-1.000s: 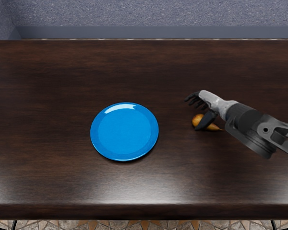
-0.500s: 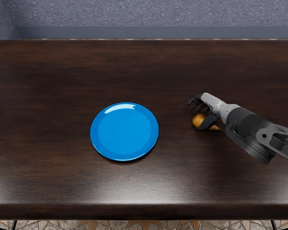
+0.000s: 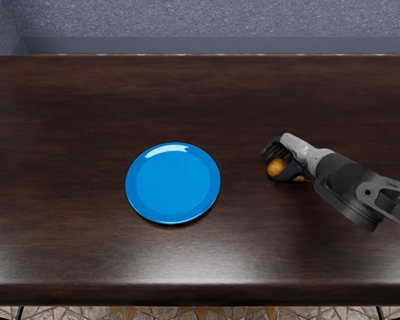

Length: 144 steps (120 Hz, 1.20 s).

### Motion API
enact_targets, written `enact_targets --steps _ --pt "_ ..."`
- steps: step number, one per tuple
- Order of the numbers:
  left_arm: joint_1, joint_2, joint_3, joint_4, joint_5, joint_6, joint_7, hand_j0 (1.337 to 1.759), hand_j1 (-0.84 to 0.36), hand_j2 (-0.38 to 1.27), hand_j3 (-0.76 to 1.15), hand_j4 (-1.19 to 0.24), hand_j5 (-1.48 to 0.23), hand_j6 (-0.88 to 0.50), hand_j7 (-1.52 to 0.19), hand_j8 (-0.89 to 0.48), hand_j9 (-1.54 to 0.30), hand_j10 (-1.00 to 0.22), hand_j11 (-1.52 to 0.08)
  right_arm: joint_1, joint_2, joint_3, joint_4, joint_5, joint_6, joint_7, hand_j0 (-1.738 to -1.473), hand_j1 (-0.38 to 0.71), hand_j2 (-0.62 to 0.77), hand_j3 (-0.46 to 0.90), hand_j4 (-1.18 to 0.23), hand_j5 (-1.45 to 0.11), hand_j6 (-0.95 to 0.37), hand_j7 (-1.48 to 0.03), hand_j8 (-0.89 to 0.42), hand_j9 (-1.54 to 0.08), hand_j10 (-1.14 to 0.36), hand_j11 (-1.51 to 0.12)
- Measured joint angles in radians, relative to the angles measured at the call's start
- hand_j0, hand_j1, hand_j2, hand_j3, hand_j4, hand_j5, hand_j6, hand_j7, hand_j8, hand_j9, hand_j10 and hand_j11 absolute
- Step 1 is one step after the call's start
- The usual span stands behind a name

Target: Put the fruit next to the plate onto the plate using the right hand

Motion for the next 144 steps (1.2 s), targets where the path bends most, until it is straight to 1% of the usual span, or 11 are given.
enact_targets --steps 9,17,27,43,48,67,91,110,144 --pt "0.0 0.0 0.0 0.0 0.0 0.0 0.0 1.658 0.35 0.0 0.0 0.0 0.0 0.0 0.0 0.0 0.0 0.0 0.0 -0.004 0.001 0.0 -0.001 -0.001 0.0 0.0 -1.657 0.28 -0.13 0.0 -0.52 -0.66 -0.52 -0.67 -0.45 -0.67 -0.51 -0.67" --pt "0.0 0.0 0.0 0.0 0.0 0.0 0.0 1.658 0.35 0.0 0.0 0.0 0.0 0.0 0.0 0.0 0.0 0.0 0.0 -0.007 0.002 0.0 -0.001 -0.003 -0.001 0.0 -1.657 0.31 -0.11 0.0 -0.53 -0.66 -0.52 -0.67 -0.41 -0.68 -0.5 -0.69" --pt "0.0 0.0 0.0 0.0 0.0 0.0 0.0 1.658 0.35 0.0 0.0 0.0 0.0 0.0 0.0 0.0 0.0 0.0 0.0 -0.009 0.002 0.0 -0.002 0.0 -0.002 0.001 -1.655 0.33 -0.11 0.0 -0.53 -0.68 -0.5 -0.68 -0.39 -0.7 -0.48 -0.7" --pt "0.0 0.0 0.0 0.0 0.0 0.0 0.0 1.658 0.35 0.0 0.0 0.0 0.0 0.0 0.0 0.0 0.0 0.0 0.0 -0.012 0.007 0.003 -0.004 -0.003 -0.003 0.0 -1.652 0.35 -0.05 0.0 -0.54 -0.68 -0.5 -0.69 -0.38 -0.7 -0.49 -0.71" --pt "0.0 0.0 0.0 0.0 0.0 0.0 0.0 1.658 0.35 0.0 0.0 0.0 0.0 0.0 0.0 0.0 0.0 0.0 0.0 -0.012 0.008 0.005 -0.004 -0.003 -0.004 0.0 -1.653 0.36 -0.05 0.0 -0.54 -0.68 -0.51 -0.69 -0.38 -0.7 -0.49 -0.71" --pt "0.0 0.0 0.0 0.0 0.0 0.0 0.0 1.658 0.35 0.0 0.0 0.0 0.0 0.0 0.0 0.0 0.0 0.0 0.0 -0.009 0.012 0.009 -0.003 0.003 -0.004 0.0 -1.655 0.32 -0.01 0.0 -0.54 -0.69 -0.52 -0.69 -0.42 -0.7 -0.51 -0.7" --pt "0.0 0.0 0.0 0.0 0.0 0.0 0.0 1.658 0.35 0.0 0.0 0.0 0.0 0.0 0.0 0.0 0.0 0.0 0.0 -0.001 0.014 0.022 -0.003 0.009 -0.002 0.0 -1.657 0.28 -0.01 0.0 -0.53 -0.69 -0.53 -0.69 -0.46 -0.7 -0.53 -0.7" --pt "0.0 0.0 0.0 0.0 0.0 0.0 0.0 1.658 0.35 0.0 0.0 0.0 0.0 0.0 0.0 0.0 0.0 0.0 0.0 0.0 0.015 0.034 -0.002 0.011 0.0 0.0 -1.657 0.28 0.02 0.0 -0.55 -0.73 -0.55 -0.72 -0.47 -0.73 -0.55 -0.73" --pt "0.0 0.0 0.0 0.0 0.0 0.0 0.0 1.658 0.35 0.0 0.0 0.0 0.0 0.0 0.0 0.0 0.0 0.0 0.0 0.017 0.023 0.041 0.001 0.012 0.004 0.0 -1.657 0.28 0.03 0.0 -0.57 -0.75 -0.57 -0.74 -0.46 -0.75 -0.54 -0.75"
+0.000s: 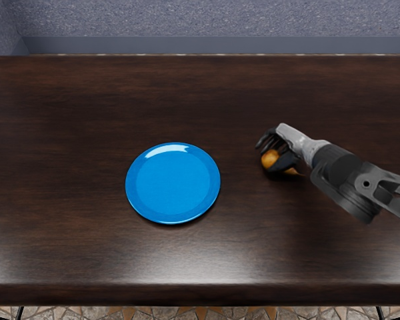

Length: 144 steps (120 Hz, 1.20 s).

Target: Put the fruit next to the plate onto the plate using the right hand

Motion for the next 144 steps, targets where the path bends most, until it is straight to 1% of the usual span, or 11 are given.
enact_targets --steps 14,51,89,144 --pt "0.0 0.0 0.0 0.0 0.0 0.0 0.0 1.658 0.35 0.0 0.0 0.0 0.0 0.0 0.0 0.0 0.0 0.0 0.0 0.017 0.025 0.0 0.006 0.001 0.001 0.0 -1.657 0.28 0.05 0.0 -0.57 -0.75 -0.57 -0.75 -0.46 -0.75 -0.54 -0.75" --pt "0.0 0.0 0.0 0.0 0.0 0.0 0.0 1.658 0.35 0.0 0.0 0.0 0.0 0.0 0.0 0.0 0.0 0.0 0.0 0.041 0.05 0.002 0.05 0.002 0.004 0.0 -1.657 0.28 0.04 0.0 -0.57 -0.75 -0.58 -0.74 -0.46 -0.74 -0.55 -0.74" --pt "0.0 0.0 0.0 0.0 0.0 0.0 0.0 1.658 0.35 0.0 0.0 0.0 0.0 0.0 0.0 0.0 0.0 0.0 0.0 0.078 0.103 0.002 0.053 0.007 0.004 0.0 -1.658 0.28 0.04 0.0 -0.56 -0.75 -0.58 -0.74 -0.47 -0.74 -0.55 -0.74" --pt "0.0 0.0 0.0 0.0 0.0 0.0 0.0 1.658 0.35 0.0 0.0 0.0 0.0 0.0 0.0 0.0 0.0 0.0 0.0 0.103 0.19 0.001 0.05 0.008 0.004 0.0 -1.657 0.28 0.03 0.0 -0.56 -0.74 -0.58 -0.74 -0.47 -0.74 -0.55 -0.74"
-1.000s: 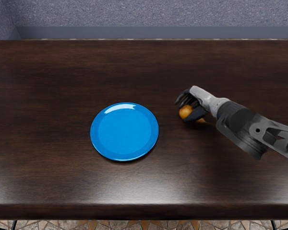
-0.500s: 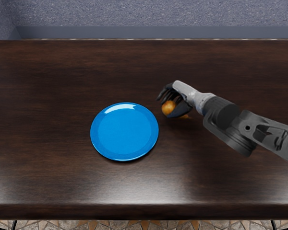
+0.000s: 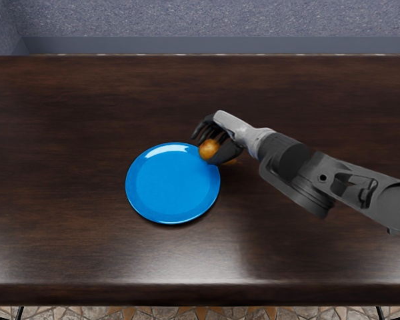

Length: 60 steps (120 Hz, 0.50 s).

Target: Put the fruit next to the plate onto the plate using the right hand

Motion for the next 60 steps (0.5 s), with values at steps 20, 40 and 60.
enact_targets --steps 20,40,60 --pt "0.0 0.0 0.0 0.0 0.0 0.0 0.0 1.658 0.35 0.0 0.0 0.0 0.0 0.0 0.0 0.0 0.0 0.0 0.0 0.004 0.035 0.0 -0.004 0.0 0.0 0.0 -1.657 0.28 0.02 0.0 -0.56 -0.74 -0.57 -0.74 -0.46 -0.74 -0.54 -0.74" --pt "0.0 0.0 0.0 0.0 0.0 0.0 0.0 1.658 0.35 0.0 0.0 0.0 0.0 0.0 0.0 0.0 0.0 0.0 0.0 0.007 0.076 0.0 -0.014 -0.001 0.0 0.0 -1.657 0.28 0.02 0.0 -0.56 -0.74 -0.58 -0.74 -0.46 -0.74 -0.54 -0.74" --pt "0.0 0.0 0.0 0.0 0.0 0.0 0.0 1.658 0.35 0.0 0.0 0.0 0.0 0.0 0.0 0.0 0.0 0.0 0.0 0.012 0.12 -0.002 -0.028 -0.002 0.0 0.0 -1.657 0.28 0.02 0.0 -0.56 -0.74 -0.58 -0.74 -0.46 -0.74 -0.54 -0.74"
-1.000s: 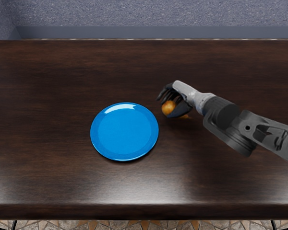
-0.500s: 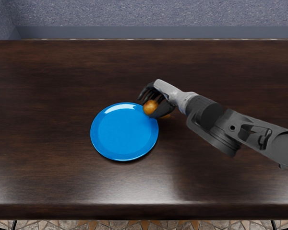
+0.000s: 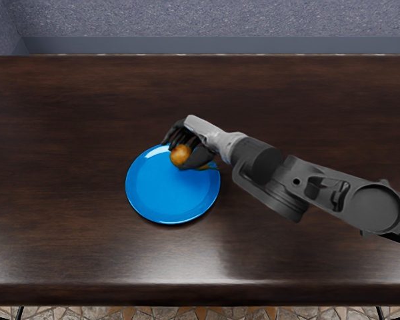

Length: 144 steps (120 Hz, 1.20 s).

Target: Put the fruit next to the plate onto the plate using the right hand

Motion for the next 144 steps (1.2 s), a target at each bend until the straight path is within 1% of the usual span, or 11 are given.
enact_targets --steps 16,37,71,101,110,117,144 --pt "0.0 0.0 0.0 0.0 0.0 0.0 0.0 1.658 0.35 0.0 0.0 0.0 0.0 0.0 0.0 0.0 0.0 0.0 0.0 0.0 0.032 -0.003 -0.008 -0.003 -0.001 0.0 -1.657 0.28 0.02 0.0 -0.56 -0.74 -0.58 -0.74 -0.46 -0.74 -0.54 -0.74" --pt "0.0 0.0 0.0 0.0 0.0 0.0 0.0 1.658 0.35 0.0 0.0 0.0 0.0 0.0 0.0 0.0 0.0 0.0 0.0 -0.008 0.077 -0.01 -0.04 -0.011 -0.003 0.0 -1.657 0.28 0.02 0.0 -0.56 -0.74 -0.57 -0.74 -0.46 -0.74 -0.54 -0.74" --pt "0.0 0.0 0.0 0.0 0.0 0.0 0.0 1.658 0.35 0.0 0.0 0.0 0.0 0.0 0.0 0.0 0.0 0.0 0.0 -0.038 0.12 -0.015 -0.077 -0.035 -0.006 0.0 -1.657 0.28 0.01 0.0 -0.56 -0.74 -0.57 -0.74 -0.45 -0.74 -0.53 -0.74" --pt "0.0 0.0 0.0 0.0 0.0 0.0 0.0 1.658 0.35 0.0 0.0 0.0 0.0 0.0 0.0 0.0 0.0 0.0 0.0 -0.061 0.137 -0.02 -0.092 -0.043 -0.007 0.0 -1.658 0.27 0.01 0.0 -0.55 -0.73 -0.56 -0.72 -0.46 -0.72 -0.53 -0.72" --pt "0.0 0.0 0.0 0.0 0.0 0.0 0.0 1.658 0.35 0.0 0.0 0.0 0.0 0.0 0.0 0.0 0.0 0.0 0.0 -0.063 0.139 -0.026 -0.098 -0.044 -0.006 0.0 -1.658 0.25 -0.02 0.0 -0.52 -0.69 -0.53 -0.68 -0.46 -0.68 -0.51 -0.68" --pt "0.0 0.0 0.0 0.0 0.0 0.0 0.0 1.658 0.35 0.0 0.0 0.0 0.0 0.0 0.0 0.0 0.0 0.0 0.0 -0.063 0.139 -0.033 -0.102 -0.044 -0.006 0.0 -1.658 0.21 -0.03 0.0 -0.48 -0.63 -0.49 -0.63 -0.44 -0.63 -0.47 -0.63" --pt "0.0 0.0 0.0 0.0 0.0 0.0 0.0 1.658 0.35 0.0 0.0 0.0 0.0 0.0 0.0 0.0 0.0 0.0 0.0 -0.059 0.14 -0.041 -0.107 -0.045 -0.008 0.0 -1.658 -0.09 -0.02 0.0 -0.23 -0.29 -0.23 -0.29 -0.21 -0.29 -0.22 -0.29"
